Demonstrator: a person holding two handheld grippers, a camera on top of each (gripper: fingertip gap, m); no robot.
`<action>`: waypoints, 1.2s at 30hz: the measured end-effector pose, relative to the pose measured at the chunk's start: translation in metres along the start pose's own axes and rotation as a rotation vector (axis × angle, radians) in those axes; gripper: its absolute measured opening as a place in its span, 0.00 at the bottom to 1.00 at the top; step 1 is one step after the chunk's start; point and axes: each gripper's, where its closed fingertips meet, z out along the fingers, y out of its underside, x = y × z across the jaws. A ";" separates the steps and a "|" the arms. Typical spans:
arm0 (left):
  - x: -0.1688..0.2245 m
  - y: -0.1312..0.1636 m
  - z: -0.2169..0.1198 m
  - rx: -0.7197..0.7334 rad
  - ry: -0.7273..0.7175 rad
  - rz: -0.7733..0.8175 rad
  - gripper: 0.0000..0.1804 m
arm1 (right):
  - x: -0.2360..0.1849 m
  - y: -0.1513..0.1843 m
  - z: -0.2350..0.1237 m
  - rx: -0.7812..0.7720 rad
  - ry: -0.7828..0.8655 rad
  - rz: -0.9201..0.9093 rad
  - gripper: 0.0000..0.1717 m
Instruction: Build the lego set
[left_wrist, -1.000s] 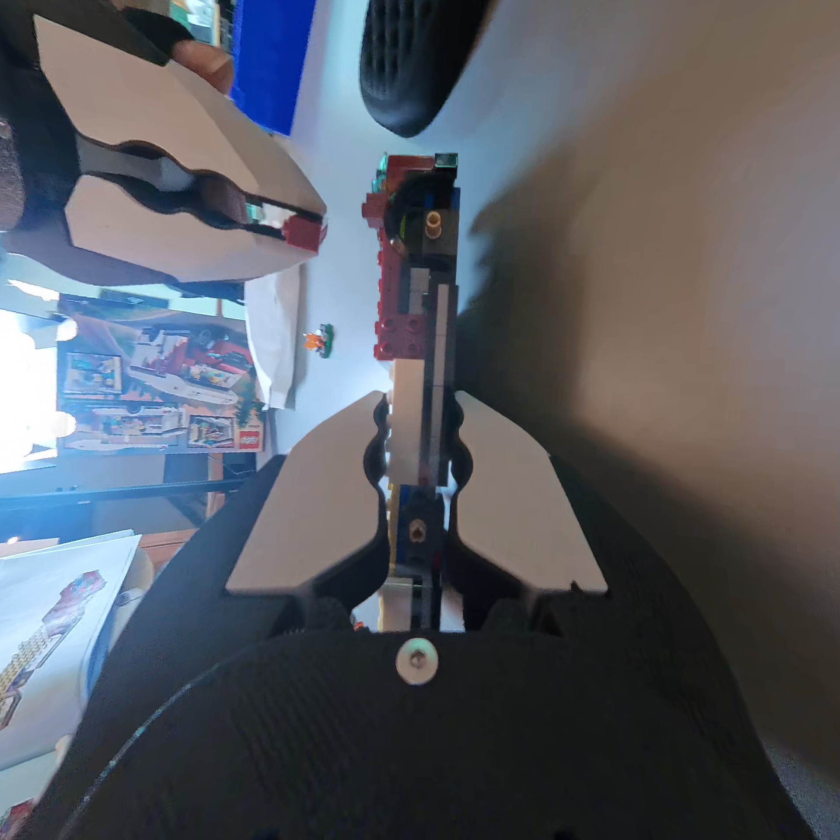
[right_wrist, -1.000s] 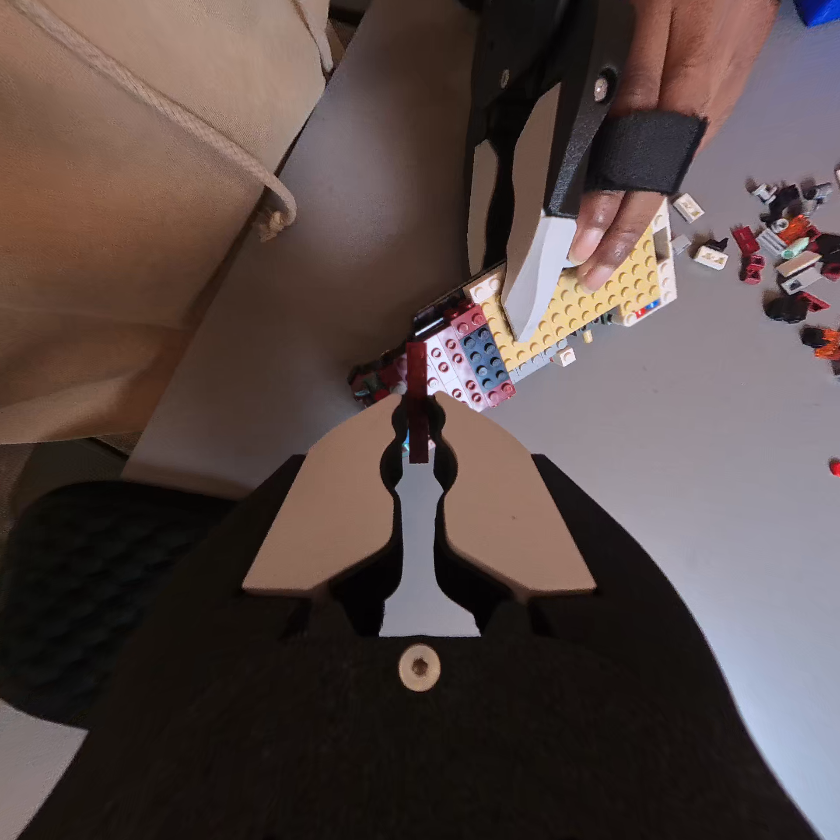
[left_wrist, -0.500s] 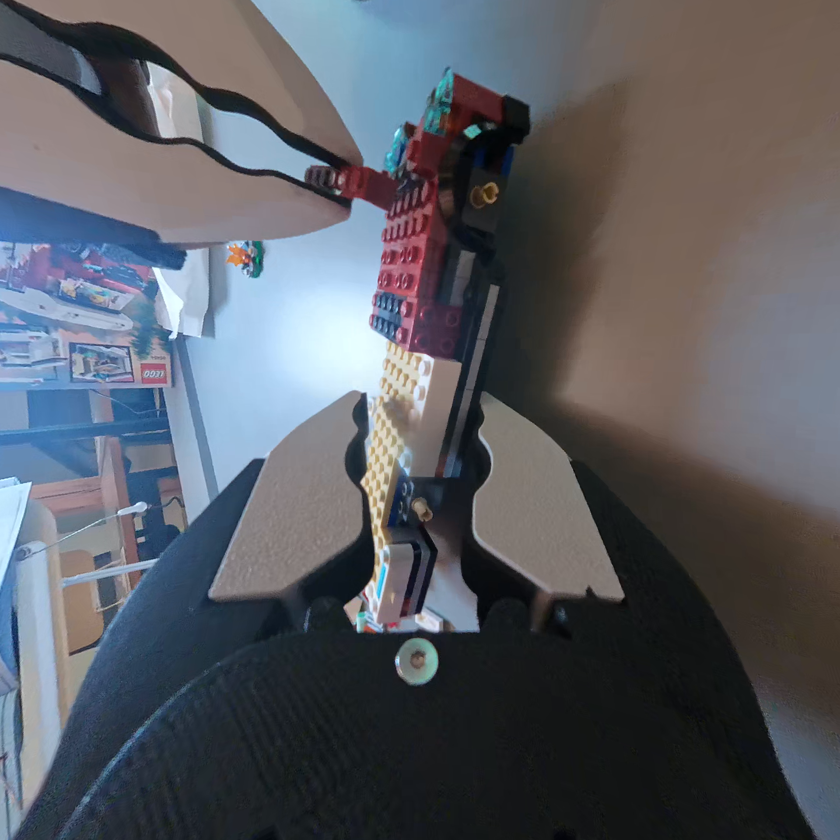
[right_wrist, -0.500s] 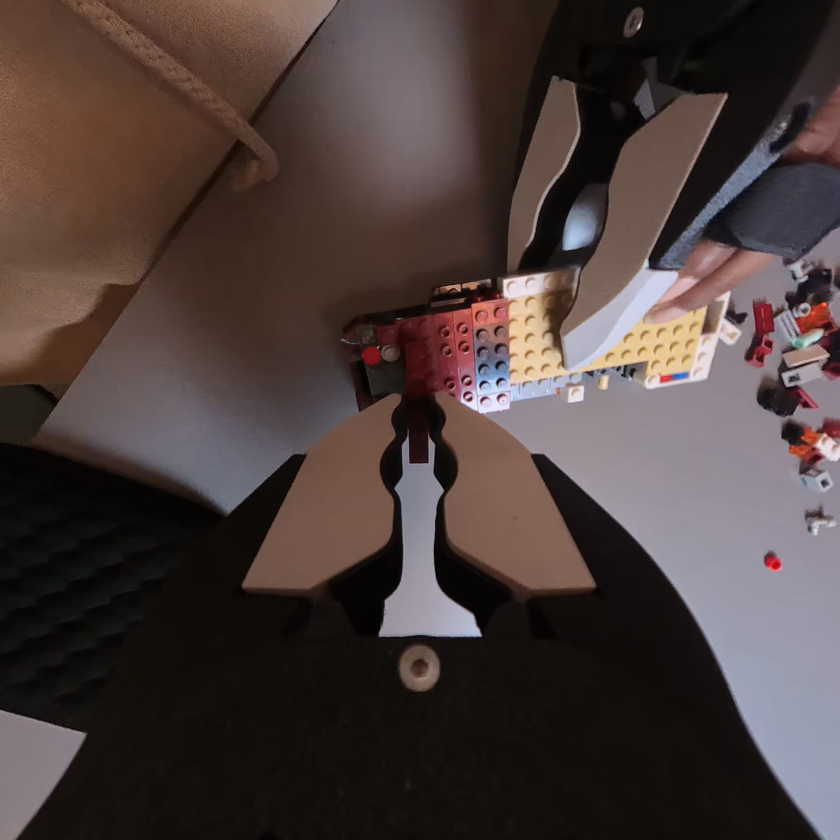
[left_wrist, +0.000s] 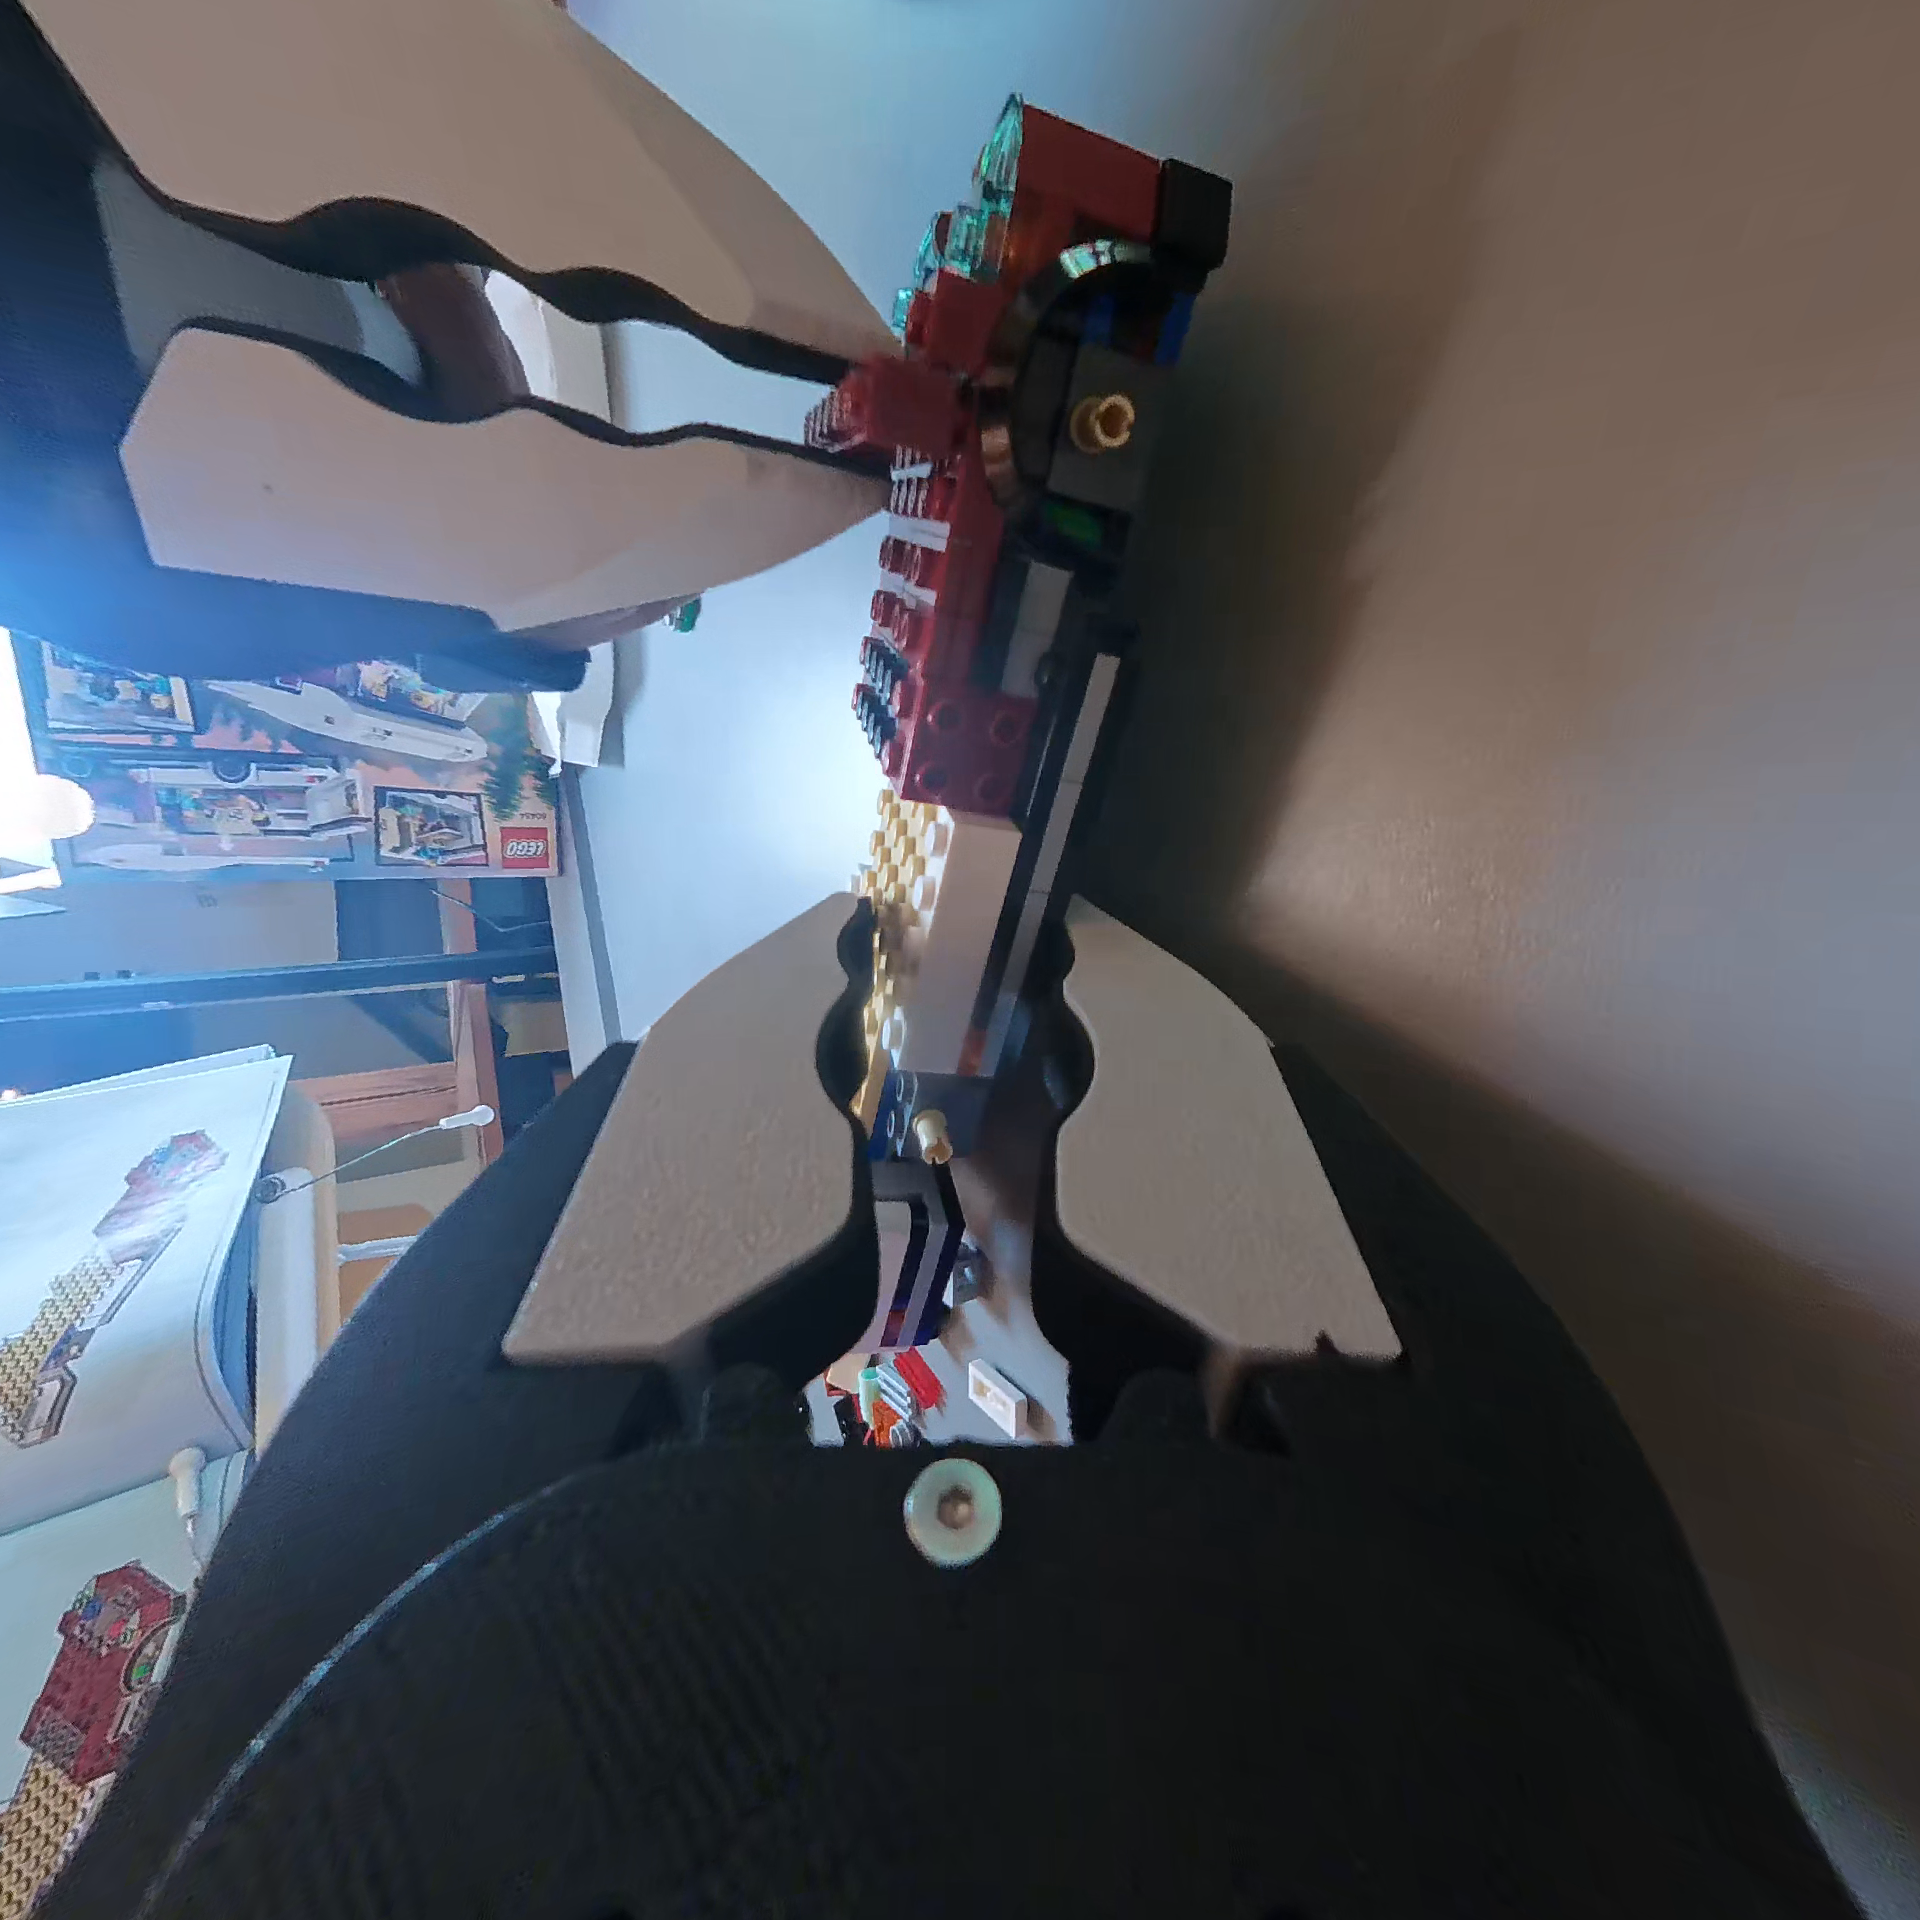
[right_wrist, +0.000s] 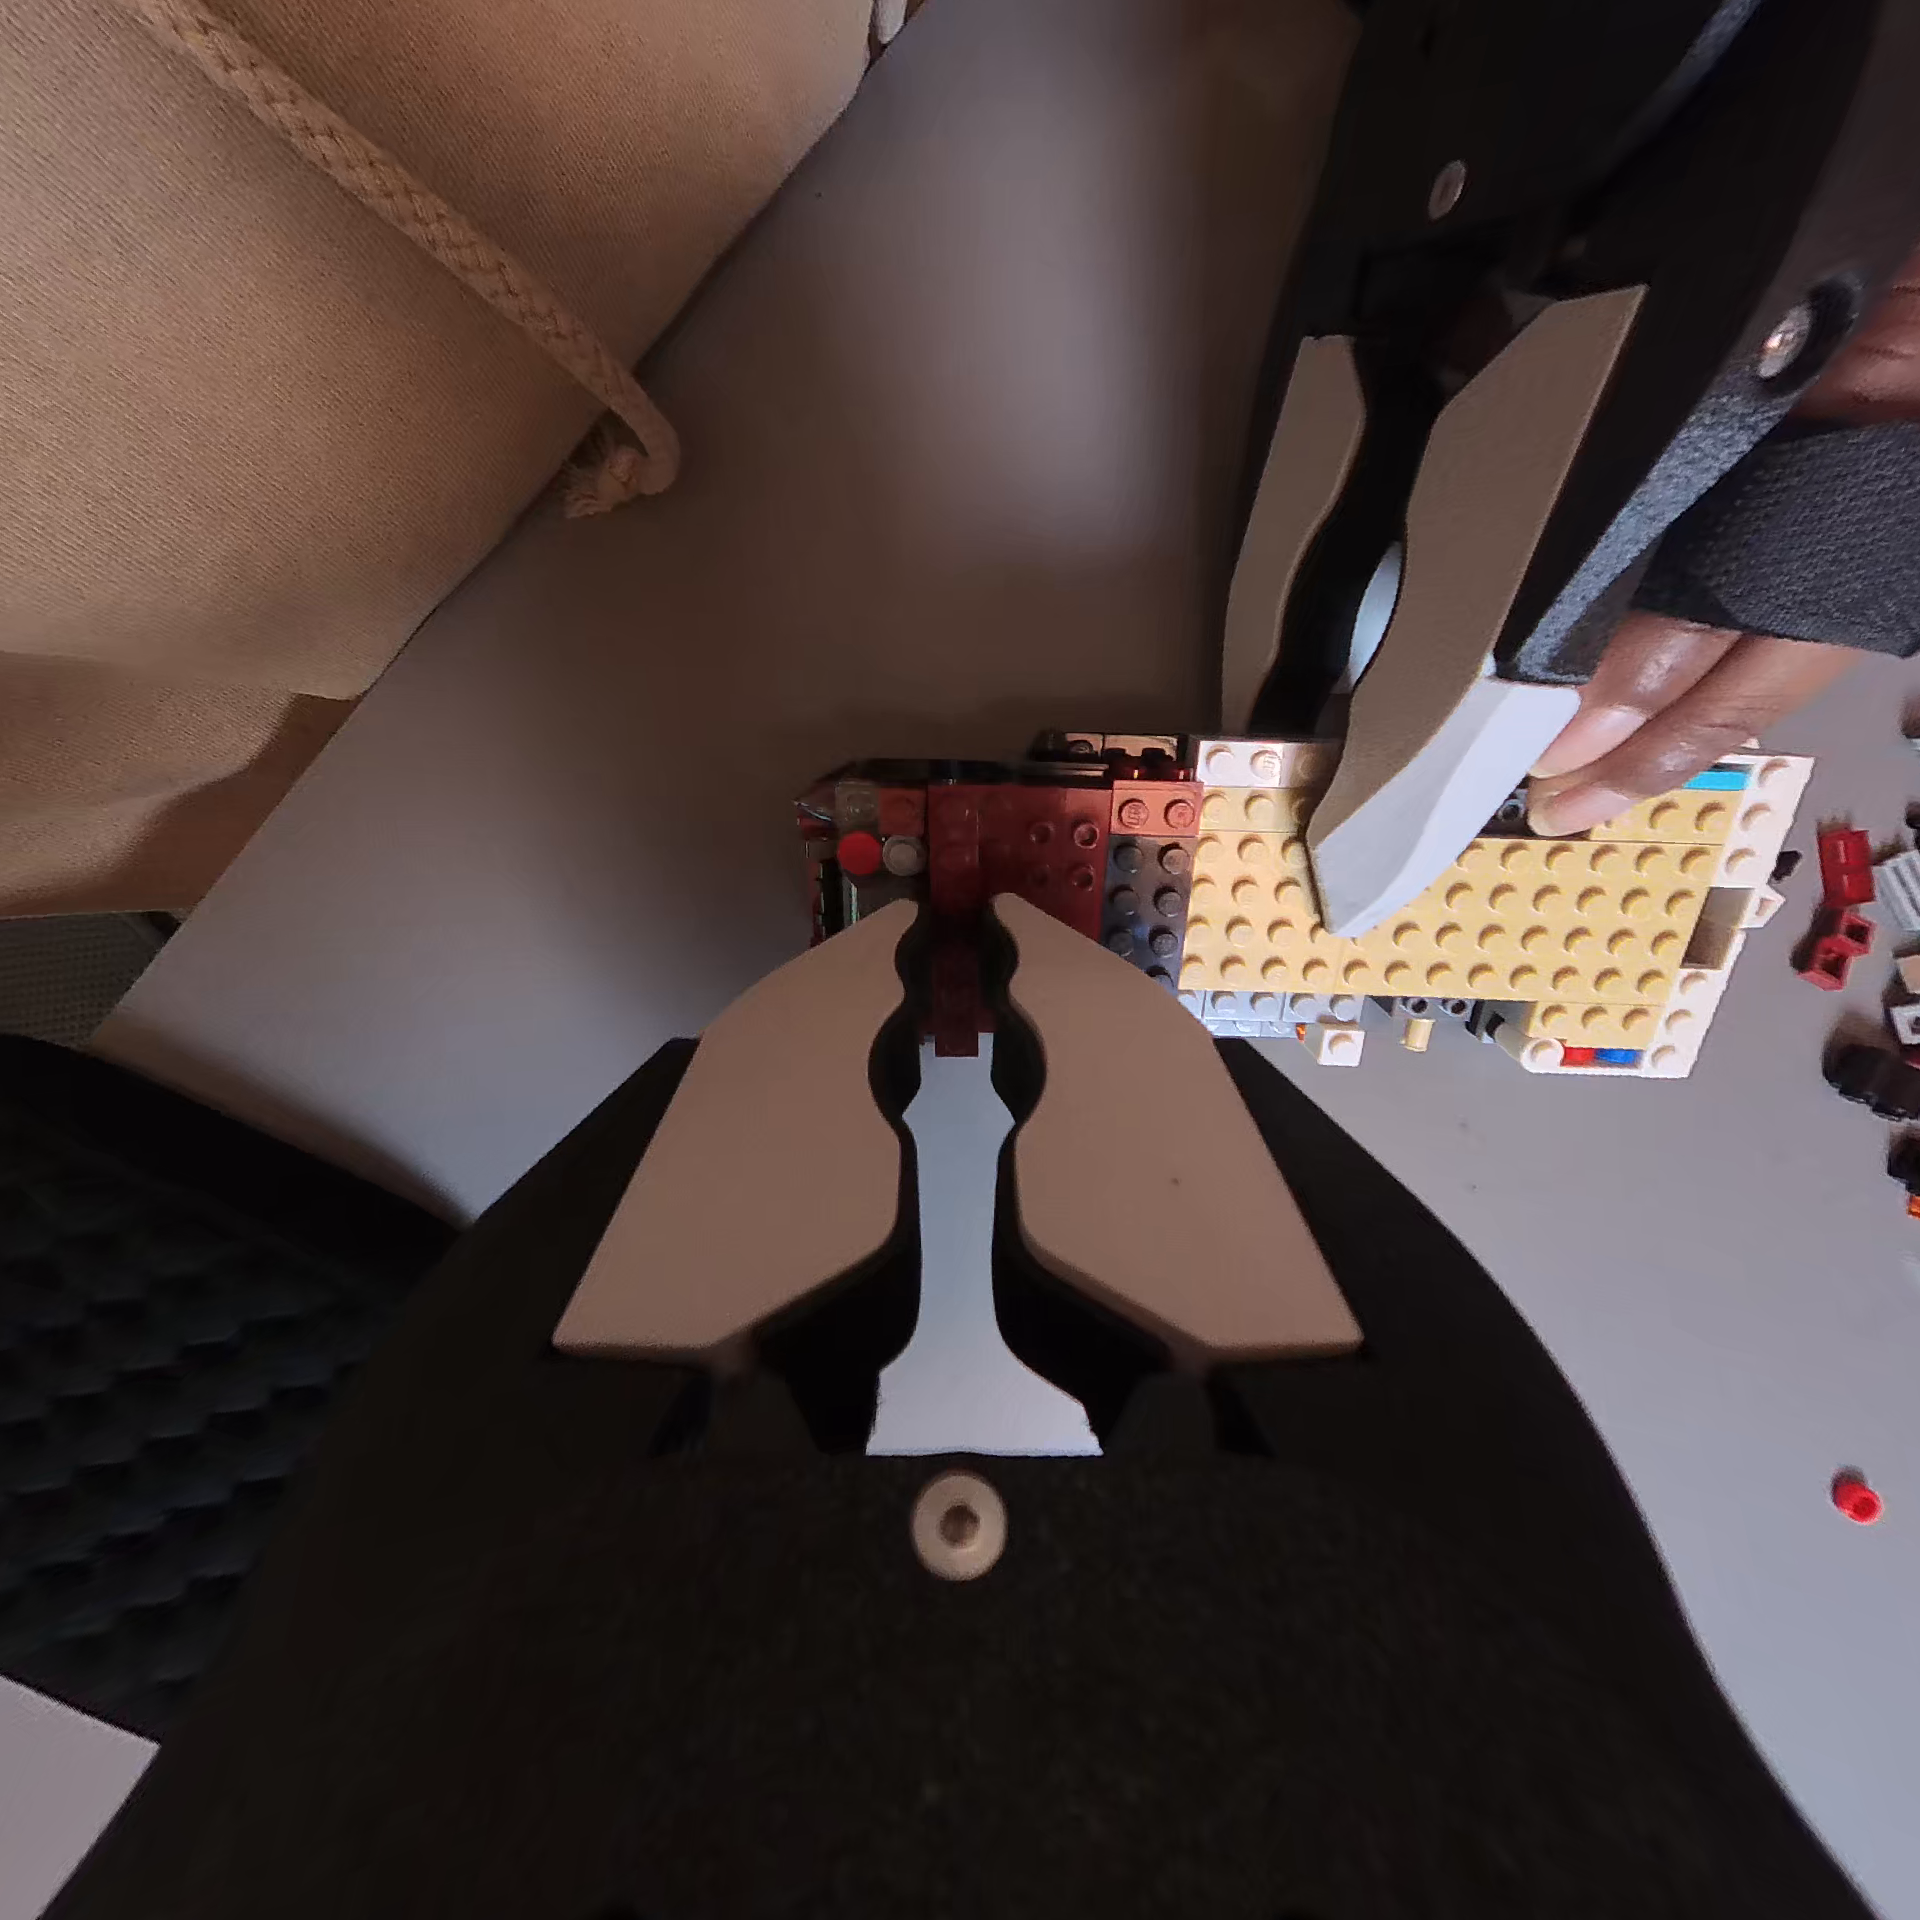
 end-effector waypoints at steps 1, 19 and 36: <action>0.000 0.000 0.000 0.002 -0.002 0.002 0.17 | 0.000 0.000 0.000 -0.002 -0.002 0.005 0.05; -0.002 0.001 0.001 0.002 -0.080 0.089 0.15 | -0.001 -0.002 0.001 0.042 0.003 0.064 0.05; -0.010 -0.003 0.003 0.012 -0.224 0.207 0.13 | 0.000 -0.010 0.002 0.065 0.005 0.098 0.06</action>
